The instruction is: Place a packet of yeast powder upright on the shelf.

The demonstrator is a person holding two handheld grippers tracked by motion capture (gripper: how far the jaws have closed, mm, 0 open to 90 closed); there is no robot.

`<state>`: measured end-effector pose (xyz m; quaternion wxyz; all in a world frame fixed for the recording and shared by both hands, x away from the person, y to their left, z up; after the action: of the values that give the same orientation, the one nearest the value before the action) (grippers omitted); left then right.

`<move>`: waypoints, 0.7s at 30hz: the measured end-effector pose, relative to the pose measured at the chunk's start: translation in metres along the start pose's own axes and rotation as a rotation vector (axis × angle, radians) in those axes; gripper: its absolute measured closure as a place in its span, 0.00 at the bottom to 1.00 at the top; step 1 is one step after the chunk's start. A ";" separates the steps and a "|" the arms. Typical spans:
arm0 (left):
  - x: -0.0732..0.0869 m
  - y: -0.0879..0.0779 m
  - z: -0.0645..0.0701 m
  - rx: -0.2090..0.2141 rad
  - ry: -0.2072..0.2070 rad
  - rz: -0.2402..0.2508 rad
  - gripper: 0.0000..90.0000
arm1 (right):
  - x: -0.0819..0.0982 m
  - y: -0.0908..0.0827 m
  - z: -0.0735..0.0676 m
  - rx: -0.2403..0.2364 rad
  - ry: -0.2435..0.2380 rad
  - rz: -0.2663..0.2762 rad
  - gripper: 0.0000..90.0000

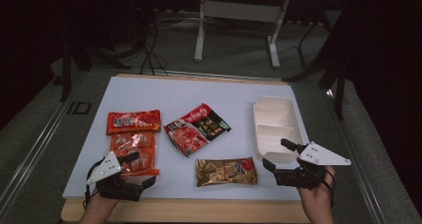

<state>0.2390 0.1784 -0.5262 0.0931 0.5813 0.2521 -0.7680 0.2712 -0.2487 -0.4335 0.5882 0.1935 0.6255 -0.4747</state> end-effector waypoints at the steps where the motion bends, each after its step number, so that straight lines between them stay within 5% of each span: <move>1: 0.000 0.000 0.000 0.000 -0.002 -0.001 0.03 | -0.004 0.003 -0.002 -0.029 -0.017 -0.023 0.14; 9: 0.001 0.001 0.000 0.003 -0.001 -0.006 0.03 | -0.016 0.023 -0.021 -0.141 -0.063 -0.089 0.12; 21: 0.001 0.002 0.001 0.013 -0.002 -0.010 0.03 | -0.026 0.051 -0.048 -0.257 -0.121 -0.114 0.14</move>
<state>0.2385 0.1763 -0.5272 0.0857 0.5801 0.2499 -0.7705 0.2913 -0.1766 -0.4348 0.6170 0.0521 0.6543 -0.4342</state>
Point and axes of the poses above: each handheld gripper's, and its own axes: y roughly forward along the jaws, x roughly out of its underside, z roughly to its right, the point moved 5 cm from there along y, roughly forward along the jaws, and after that the axes turned 13 degrees about x, right-handed, at the moved point
